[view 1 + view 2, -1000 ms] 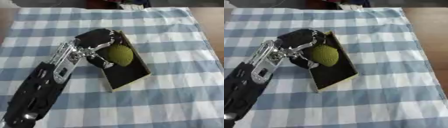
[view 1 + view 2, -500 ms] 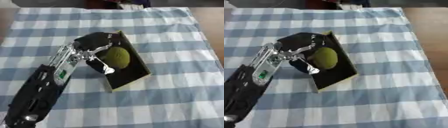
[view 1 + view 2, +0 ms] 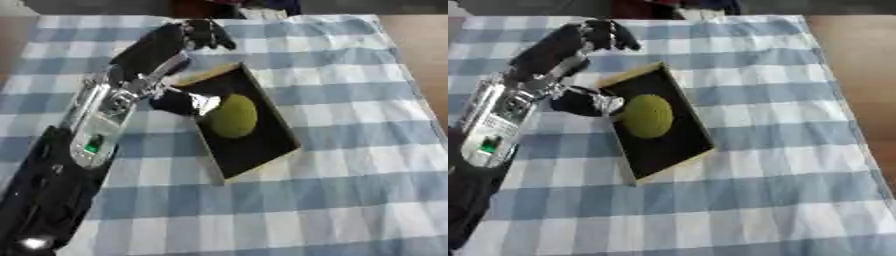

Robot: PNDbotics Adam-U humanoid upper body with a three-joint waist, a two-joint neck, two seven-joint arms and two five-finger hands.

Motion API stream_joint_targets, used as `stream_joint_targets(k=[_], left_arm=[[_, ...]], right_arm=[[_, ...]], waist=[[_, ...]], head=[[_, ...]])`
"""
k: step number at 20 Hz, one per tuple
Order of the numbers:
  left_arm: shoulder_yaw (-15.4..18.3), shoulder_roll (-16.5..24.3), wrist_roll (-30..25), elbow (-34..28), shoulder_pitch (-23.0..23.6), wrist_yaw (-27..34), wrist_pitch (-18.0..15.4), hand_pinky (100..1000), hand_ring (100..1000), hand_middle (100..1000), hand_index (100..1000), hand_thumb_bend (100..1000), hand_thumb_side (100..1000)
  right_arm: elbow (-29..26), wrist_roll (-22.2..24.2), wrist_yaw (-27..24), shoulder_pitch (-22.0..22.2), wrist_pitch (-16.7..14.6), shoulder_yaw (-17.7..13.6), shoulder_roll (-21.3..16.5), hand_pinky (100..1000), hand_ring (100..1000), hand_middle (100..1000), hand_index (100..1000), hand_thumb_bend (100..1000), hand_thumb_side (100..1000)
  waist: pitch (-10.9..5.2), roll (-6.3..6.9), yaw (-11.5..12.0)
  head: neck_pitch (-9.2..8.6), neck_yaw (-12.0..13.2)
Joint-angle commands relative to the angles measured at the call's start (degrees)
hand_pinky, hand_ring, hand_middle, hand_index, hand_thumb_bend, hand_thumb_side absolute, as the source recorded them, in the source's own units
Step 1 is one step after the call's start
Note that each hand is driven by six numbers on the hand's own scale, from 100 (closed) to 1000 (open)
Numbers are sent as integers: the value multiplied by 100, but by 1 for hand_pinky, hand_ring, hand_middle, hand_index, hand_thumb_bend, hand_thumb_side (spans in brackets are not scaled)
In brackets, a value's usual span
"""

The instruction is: Pick up objects on the table and place them in the box.

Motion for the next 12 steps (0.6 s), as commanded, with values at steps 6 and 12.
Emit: stream_joint_targets(k=[6, 12], left_arm=[[1102, 1073, 1396, -1242, 752, 1739, 714, 633, 667, 690, 753, 315, 274], [1839, 1343, 2420, -1649, 1332, 2643, 646, 640, 673, 691, 753, 362, 289]], right_arm=[[-90, -101, 46, -23, -35, -134, -170, 789, 645, 621, 680, 102, 583], [-90, -160, 67, -9, -67, -177, -182, 789, 645, 621, 680, 104, 580]], waist=[[-123, -27, 72], [-104, -95, 144]], head=[[-102, -159], [-117, -196]])
